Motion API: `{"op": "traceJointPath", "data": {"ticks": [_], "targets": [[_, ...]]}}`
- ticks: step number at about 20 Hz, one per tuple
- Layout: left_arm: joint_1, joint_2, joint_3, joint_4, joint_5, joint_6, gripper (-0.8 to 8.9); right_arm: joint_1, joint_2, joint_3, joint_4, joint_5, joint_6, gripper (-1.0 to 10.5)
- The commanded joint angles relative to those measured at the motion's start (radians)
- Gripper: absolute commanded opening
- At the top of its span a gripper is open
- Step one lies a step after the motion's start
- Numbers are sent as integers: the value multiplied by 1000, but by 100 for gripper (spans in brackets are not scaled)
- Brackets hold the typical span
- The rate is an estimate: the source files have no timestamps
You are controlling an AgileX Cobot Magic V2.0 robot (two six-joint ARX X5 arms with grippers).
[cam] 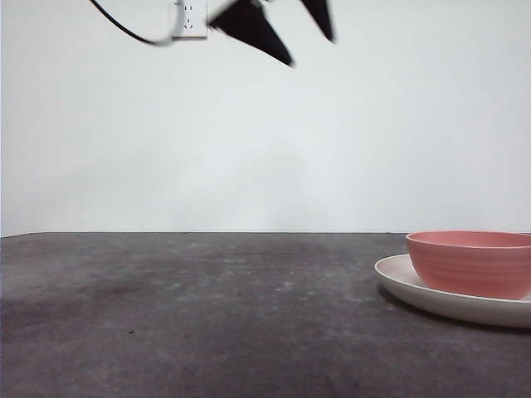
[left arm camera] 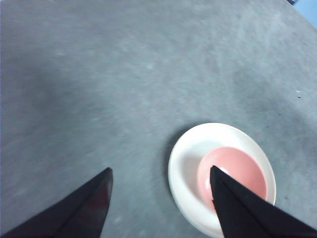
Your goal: Place the red bowl on the white plate
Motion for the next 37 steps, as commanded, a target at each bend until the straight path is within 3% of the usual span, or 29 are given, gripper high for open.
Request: {"op": "traceJointPath", "data": {"ticks": [1, 4, 8, 15, 19, 22, 30, 37], "targets": [[40, -54, 27, -82, 3, 63, 315, 1, 5, 16, 15, 4, 14, 330], [105, -134, 21, -179, 54, 103, 311, 1, 5, 16, 25, 4, 14, 330], [156, -253, -74, -199, 113, 128, 311, 1, 5, 16, 26, 4, 16, 330], [174, -587, -610, -2, 196, 131, 311, 1, 5, 16, 26, -5, 21, 330], [173, -742, -863, 81, 328, 131, 311, 1, 5, 16, 25, -7, 32, 330], [172, -830, -990, 111, 373, 132, 311, 1, 6, 16, 22, -25, 37, 330], [172, -879, -1022, 93, 376, 133, 311, -17, 64, 1, 57, -48, 92, 330], [172, -879, -1022, 90, 376, 135, 311, -153, 323, -67, 245, -82, 108, 329]]}}
